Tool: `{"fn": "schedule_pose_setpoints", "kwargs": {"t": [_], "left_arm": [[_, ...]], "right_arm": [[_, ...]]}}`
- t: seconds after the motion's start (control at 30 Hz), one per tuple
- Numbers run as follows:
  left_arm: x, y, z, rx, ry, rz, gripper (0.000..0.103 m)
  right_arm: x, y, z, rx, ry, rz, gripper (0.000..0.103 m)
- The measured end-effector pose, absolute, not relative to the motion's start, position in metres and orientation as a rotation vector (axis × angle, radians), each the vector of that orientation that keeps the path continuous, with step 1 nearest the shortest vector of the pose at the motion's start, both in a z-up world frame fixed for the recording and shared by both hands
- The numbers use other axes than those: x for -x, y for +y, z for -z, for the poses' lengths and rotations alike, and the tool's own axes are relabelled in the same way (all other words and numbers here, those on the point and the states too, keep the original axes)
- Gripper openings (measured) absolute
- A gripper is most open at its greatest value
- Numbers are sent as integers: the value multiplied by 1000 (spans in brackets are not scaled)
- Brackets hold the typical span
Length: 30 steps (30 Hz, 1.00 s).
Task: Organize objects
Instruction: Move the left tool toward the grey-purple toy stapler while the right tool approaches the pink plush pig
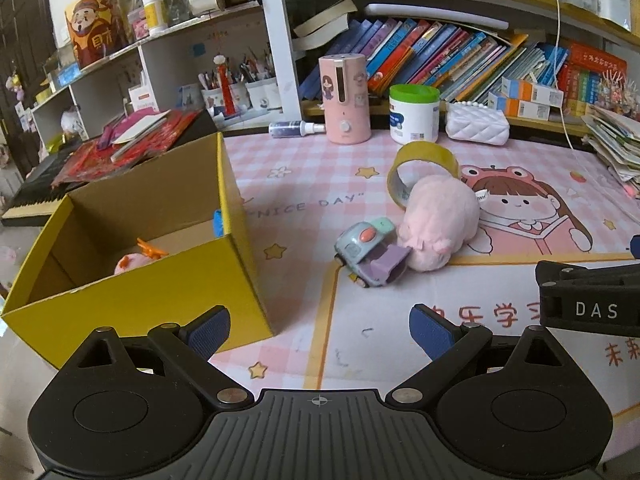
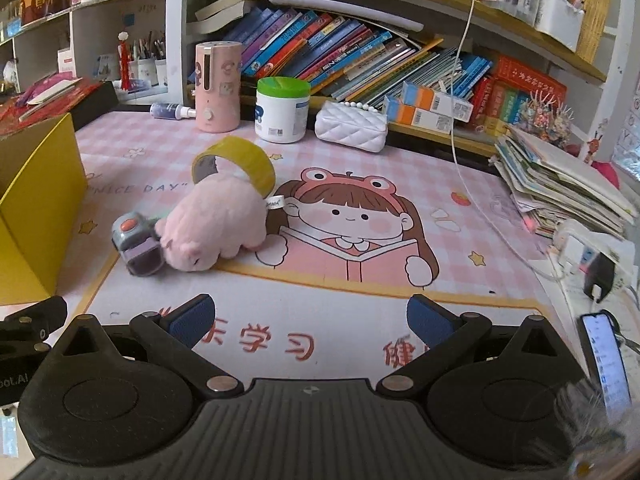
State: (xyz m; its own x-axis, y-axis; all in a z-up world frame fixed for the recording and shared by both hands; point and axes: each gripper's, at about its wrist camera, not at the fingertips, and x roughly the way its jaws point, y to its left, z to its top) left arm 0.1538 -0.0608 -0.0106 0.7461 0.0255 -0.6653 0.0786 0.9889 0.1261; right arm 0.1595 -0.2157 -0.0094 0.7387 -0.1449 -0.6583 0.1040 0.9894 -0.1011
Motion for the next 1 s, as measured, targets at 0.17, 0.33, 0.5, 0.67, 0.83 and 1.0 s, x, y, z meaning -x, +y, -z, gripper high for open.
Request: {"fn": "schedule_pose_setpoints", "kwargs": {"t": [0.17, 0.33, 0.5, 0.67, 0.83, 1.0], "left_arm": [[-162, -75, 12, -157, 734, 17, 98], [-170, -87, 14, -166, 735, 18, 98], [-179, -96, 14, -160, 731, 27, 98], [-188, -104, 16, -156, 733, 42, 98], [-196, -113, 17, -159, 738, 59, 98], [-204, -118, 19, -149, 744, 72, 98]], "right_arm": [[-173, -229, 13, 42, 732, 104, 103], [-184, -241, 15, 26, 735, 67, 103], [-192, -252, 15, 10, 726, 44, 103], [-198, -262, 15, -10, 718, 35, 103], [-205, -271, 16, -30, 718, 34, 103], [-211, -277, 18, -49, 717, 31, 103]]}}
